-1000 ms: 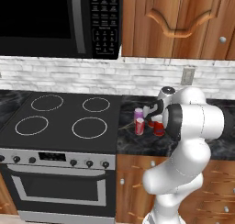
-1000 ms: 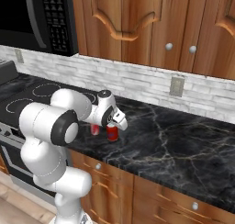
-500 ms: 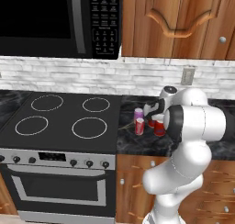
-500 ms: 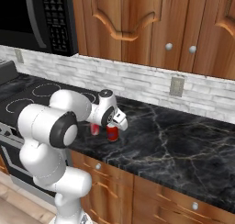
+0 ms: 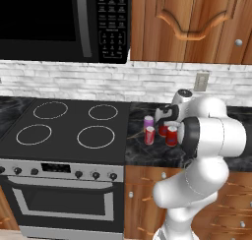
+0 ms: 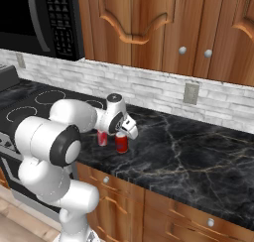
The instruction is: Four empty soda cans are scattered around the kitchen. Gather all the cans and cluster them next to the stove for recycling.
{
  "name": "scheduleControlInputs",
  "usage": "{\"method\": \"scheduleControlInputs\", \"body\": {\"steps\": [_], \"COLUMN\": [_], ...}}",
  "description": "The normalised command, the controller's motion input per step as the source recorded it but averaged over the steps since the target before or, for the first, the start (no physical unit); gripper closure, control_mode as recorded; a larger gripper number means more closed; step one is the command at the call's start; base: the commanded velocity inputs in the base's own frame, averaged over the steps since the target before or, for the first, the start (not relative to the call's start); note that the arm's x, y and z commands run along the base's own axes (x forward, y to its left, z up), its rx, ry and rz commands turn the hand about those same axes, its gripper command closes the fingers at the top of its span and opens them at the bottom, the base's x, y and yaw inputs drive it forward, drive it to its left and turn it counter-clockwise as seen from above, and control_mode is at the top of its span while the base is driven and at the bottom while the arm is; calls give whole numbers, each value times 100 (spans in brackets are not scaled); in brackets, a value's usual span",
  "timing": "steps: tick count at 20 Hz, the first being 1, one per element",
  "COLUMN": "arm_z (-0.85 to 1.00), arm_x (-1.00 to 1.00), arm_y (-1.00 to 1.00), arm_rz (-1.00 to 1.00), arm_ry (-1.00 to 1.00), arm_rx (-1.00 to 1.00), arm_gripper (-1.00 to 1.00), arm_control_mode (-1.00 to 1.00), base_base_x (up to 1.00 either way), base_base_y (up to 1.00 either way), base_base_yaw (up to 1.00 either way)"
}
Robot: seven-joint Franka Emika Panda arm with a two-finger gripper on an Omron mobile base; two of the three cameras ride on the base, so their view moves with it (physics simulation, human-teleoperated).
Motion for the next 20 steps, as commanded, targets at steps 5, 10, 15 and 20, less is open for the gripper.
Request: {"method": "scheduleControlInputs", "body": {"steps": [5, 10, 15, 20], "arm_z": [22, 28, 12, 3], "arm_x": [-5, -20, -40, -45], "arm_y": [0, 0, 7, 22], "arm_rz": [0, 0, 2, 4], "arm_ry": [0, -1, -3, -8], "arm_rx": [0, 0, -2, -4], "arm_gripper": [-100, -100, -100, -100], "arm_control_mode": [-100, -100, -100, -100], "base_base_x": [0, 0, 0, 0], "base_base_y": [0, 0, 0, 0], "base_base_yaw": [0, 0, 0, 0]}}
